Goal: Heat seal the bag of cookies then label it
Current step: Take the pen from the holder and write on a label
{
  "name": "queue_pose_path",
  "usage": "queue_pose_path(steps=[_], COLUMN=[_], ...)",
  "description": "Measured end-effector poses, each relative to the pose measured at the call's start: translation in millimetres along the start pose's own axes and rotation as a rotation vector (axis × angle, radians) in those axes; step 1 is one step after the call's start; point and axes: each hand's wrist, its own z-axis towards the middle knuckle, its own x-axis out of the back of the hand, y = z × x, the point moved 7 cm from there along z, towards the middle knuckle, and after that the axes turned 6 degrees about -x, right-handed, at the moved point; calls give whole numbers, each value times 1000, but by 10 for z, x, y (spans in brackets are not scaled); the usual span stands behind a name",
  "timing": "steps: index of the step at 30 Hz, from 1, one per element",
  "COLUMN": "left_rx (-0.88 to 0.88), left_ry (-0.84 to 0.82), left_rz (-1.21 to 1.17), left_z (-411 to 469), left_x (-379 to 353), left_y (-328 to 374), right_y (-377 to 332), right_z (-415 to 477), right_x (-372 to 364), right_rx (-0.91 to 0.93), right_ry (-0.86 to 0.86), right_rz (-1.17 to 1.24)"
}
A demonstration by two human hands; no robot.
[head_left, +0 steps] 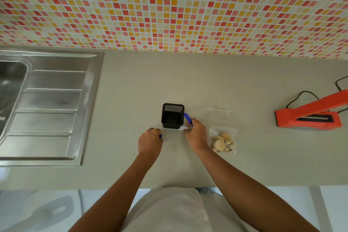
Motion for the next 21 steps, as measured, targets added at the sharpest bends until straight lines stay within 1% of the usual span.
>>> queue_pose_path(steps=[4, 8, 11, 13, 15, 18, 21], left_rx=[-2, -1, -18, -54, -127, -225, -276], left_ry=[15, 14, 62, 123, 156, 127, 84], left_rz=[-18, -33, -50, -92, -138, -172, -175], left_z=[-6, -29, -95, -138, -167, -196, -189], left_x=[3, 34, 101, 147, 154, 99, 11], left_y=[-20, -16, 15, 71, 176, 341, 436], right_y=[1, 27, 24, 22, 23, 18, 28], right_z=[15, 26, 29, 38, 49, 60, 66], right_x=[-20, -33, -34, -43, -53, -49, -30], right_rx=[0, -34, -47, -49, -56, -75, -106], right_ry=[3, -15, -31, -38, -56, -68, -72], right_rz=[-20, 31, 62, 64, 59, 57, 48])
